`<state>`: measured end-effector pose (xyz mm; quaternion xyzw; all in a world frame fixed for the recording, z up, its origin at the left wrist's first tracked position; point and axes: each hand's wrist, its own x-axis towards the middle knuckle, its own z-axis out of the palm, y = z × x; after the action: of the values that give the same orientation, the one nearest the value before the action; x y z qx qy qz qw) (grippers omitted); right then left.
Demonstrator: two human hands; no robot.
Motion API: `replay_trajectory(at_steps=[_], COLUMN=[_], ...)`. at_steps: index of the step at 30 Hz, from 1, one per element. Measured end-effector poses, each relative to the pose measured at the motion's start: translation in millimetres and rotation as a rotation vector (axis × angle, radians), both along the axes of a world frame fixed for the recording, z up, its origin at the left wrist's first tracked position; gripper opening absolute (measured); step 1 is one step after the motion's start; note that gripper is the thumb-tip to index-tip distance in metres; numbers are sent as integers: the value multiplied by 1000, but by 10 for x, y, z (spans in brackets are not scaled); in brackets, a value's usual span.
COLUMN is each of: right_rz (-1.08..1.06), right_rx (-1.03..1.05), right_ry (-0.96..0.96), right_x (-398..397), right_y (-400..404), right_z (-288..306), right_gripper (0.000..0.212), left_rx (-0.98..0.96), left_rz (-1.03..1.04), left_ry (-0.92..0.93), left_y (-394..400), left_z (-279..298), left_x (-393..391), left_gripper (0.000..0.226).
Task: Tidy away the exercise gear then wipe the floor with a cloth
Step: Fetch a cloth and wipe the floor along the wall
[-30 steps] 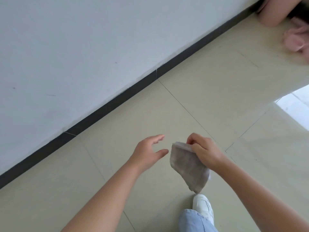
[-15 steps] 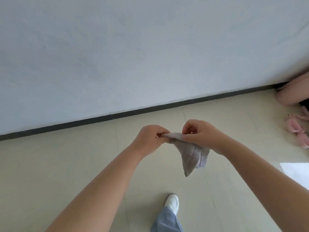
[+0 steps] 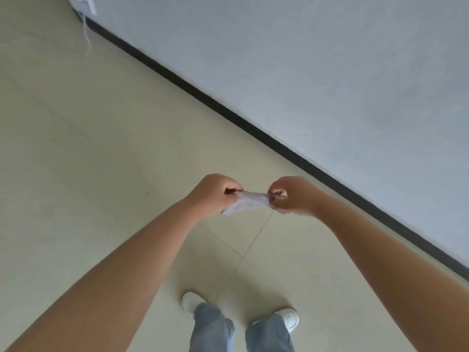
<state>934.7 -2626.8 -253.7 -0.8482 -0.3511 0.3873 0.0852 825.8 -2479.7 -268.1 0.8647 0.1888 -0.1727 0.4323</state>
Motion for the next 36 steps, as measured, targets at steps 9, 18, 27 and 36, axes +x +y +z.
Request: replay_trajectory(at_steps=[9,18,27,36], right_rz=[309,662,881,1074], right_rx=[82,226,321,313], right_ry=[22,-14,-27,-149], right_x=[-1215,-1910,-2157,-2439], right_y=[3107,5742,8608,11245], right_z=[182,580,867,1106], right_gripper=[12,18,16,22], left_rx=[91,100,223,305], left_rz=[140,722,799,741], left_ry=[90,-37,63,170], left_y=[2623,4689,7247,9832], left_z=[337,665,986,1238], left_x=[-1776,-2634,-2910,-3148], left_gripper=[25,23,23,23])
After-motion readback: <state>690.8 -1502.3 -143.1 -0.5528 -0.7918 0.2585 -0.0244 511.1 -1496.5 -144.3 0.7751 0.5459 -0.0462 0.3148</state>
